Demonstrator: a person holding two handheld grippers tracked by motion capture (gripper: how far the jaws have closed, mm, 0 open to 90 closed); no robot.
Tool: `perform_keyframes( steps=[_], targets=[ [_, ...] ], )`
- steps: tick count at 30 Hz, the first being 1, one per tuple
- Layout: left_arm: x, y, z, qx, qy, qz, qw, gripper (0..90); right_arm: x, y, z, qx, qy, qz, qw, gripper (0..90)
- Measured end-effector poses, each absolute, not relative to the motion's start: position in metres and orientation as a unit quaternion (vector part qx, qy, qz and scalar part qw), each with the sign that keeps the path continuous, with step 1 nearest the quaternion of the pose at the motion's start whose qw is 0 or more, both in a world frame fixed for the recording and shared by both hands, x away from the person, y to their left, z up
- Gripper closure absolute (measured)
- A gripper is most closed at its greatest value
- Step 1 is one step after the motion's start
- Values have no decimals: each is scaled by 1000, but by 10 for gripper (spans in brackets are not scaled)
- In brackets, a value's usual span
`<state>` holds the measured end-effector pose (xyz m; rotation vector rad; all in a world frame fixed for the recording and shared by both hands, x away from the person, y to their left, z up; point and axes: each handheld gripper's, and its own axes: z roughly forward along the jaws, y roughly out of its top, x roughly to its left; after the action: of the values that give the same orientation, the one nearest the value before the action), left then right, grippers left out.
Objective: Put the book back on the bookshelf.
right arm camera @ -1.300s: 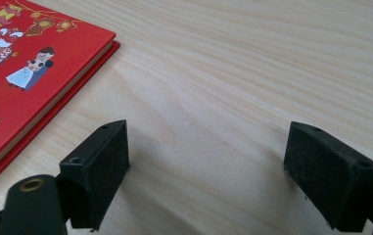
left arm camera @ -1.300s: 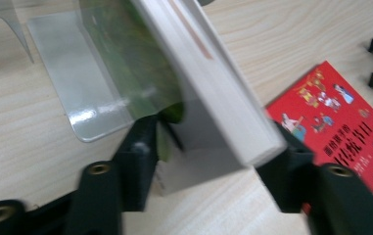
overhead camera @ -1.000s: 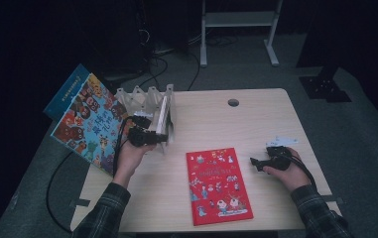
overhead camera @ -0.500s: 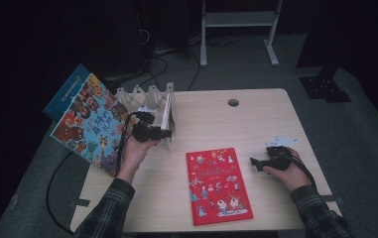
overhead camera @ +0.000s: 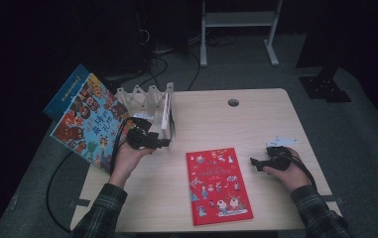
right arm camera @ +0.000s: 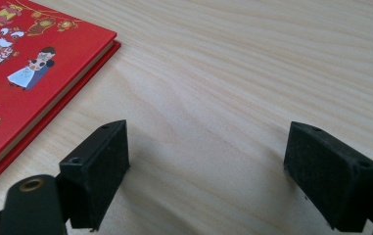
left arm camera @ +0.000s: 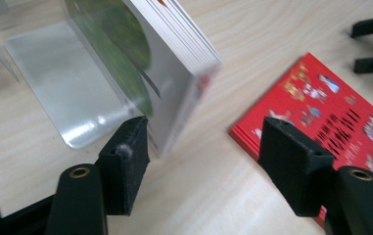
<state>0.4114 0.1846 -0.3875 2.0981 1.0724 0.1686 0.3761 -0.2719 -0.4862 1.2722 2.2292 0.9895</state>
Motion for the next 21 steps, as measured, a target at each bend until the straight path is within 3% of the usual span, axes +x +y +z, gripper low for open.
perform_keyframes(
  steps=[9,15,21],
  targets=[
    [381,187,-404,840,407,23,359,178,375,-270,-486,460,792,351,196,162],
    [367,177,-422,854,393,8,342,164,371,-272,-479,465,796,345,177,378],
    [356,159,-433,868,374,2,325,183,365,-268,-470,479,789,365,126,457]
  ],
)
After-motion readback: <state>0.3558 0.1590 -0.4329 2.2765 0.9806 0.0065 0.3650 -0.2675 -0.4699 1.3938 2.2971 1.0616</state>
